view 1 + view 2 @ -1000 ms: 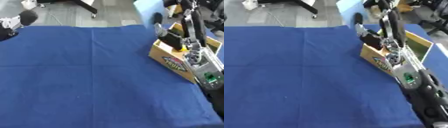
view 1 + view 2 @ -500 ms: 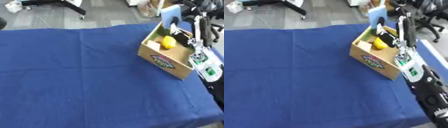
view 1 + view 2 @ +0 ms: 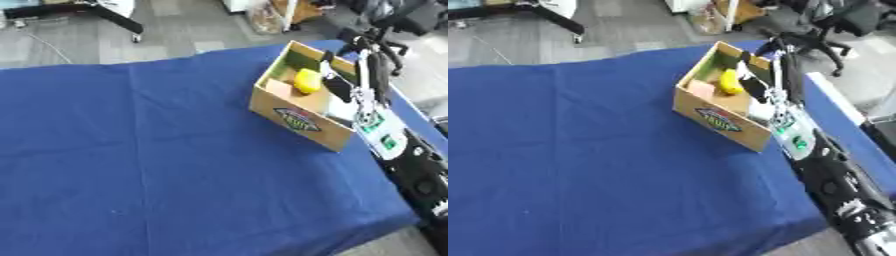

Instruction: Pick up the objects with one hand, pass them to the other hand, and then place them into the box on the other side of the table.

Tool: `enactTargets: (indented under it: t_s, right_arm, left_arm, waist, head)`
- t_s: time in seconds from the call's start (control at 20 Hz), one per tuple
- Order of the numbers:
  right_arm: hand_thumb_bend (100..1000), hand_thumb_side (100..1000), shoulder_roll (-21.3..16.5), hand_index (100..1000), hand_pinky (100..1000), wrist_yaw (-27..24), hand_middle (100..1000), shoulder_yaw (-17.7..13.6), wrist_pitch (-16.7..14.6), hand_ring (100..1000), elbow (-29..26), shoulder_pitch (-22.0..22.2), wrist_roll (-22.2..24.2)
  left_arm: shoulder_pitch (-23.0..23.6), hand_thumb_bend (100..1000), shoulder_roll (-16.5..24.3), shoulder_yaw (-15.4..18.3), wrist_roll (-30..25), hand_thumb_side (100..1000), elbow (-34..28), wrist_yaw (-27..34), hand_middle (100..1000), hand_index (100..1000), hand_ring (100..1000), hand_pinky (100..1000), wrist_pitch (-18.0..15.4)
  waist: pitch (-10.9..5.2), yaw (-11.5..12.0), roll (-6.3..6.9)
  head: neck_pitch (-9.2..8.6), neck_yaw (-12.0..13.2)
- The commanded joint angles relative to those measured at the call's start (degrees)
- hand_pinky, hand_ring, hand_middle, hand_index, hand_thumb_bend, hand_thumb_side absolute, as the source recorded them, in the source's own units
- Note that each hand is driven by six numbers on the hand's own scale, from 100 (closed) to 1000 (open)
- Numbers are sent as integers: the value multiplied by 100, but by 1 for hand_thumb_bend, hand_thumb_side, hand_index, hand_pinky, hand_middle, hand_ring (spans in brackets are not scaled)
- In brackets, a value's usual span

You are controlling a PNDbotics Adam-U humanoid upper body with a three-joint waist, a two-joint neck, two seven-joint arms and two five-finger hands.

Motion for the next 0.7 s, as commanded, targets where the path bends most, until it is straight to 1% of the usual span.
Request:
enactTargets:
  t_s: [0.05, 0.2, 0.3, 0.4, 0.55, 0.6, 0.65, 0.7]
  right_arm:
    - [100, 337, -248, 872, 865, -6, 511, -76, 0, 667, 121, -111, -7]
    - [100, 360, -235, 879, 870, 4, 536, -78, 5, 679, 253, -131, 31]
    - [100, 392, -231, 891, 877, 2, 599, -75, 13, 698, 324, -133, 88]
    - [100, 404, -231, 905, 886, -12, 685, -72, 13, 725, 373, -128, 173]
    - [100, 350, -229, 923, 908, -38, 841, -74, 10, 781, 436, -111, 388]
    - [100, 352, -230, 925, 913, -51, 865, -83, 6, 791, 447, -103, 479]
    - [100, 343, -236, 930, 922, -65, 917, -94, -1, 812, 446, -93, 564]
    - [100, 338, -246, 933, 927, -82, 947, -106, -10, 825, 436, -78, 651]
  left_arm:
    - [-47, 1000, 165, 72, 16, 566, -41, -9, 744, 690, 731, 729, 0]
    - [-35, 1000, 161, 66, 10, 567, -33, 3, 744, 690, 731, 729, -3]
    - [-28, 1000, 165, 69, -5, 567, -29, -1, 744, 690, 730, 729, 1]
    - [-23, 1000, 165, 74, -12, 568, -27, -8, 742, 690, 729, 729, 8]
    - [-20, 1000, 158, 75, -24, 569, -29, -11, 742, 690, 727, 729, 8]
    - [-17, 1000, 158, 77, -27, 570, -27, -15, 741, 690, 727, 729, 9]
    - [-12, 1000, 157, 81, -27, 570, -24, -19, 741, 690, 726, 729, 12]
    - [-3, 1000, 157, 87, -22, 570, -21, -21, 741, 690, 726, 729, 14]
  waist:
    - [-106, 2, 12]
    - [-106, 6, 19]
    - [-109, 12, 23]
    - [-110, 16, 24]
    - [-115, 23, 21]
    - [-116, 24, 21]
    - [-117, 24, 21]
    - [-118, 25, 22]
  head:
    - [-92, -75]
    - [-91, -111]
    - [-88, -124]
    - [-84, -145]
    - [-80, -163]
    - [-83, -171]
    - [-84, -175]
    - [-84, -179]
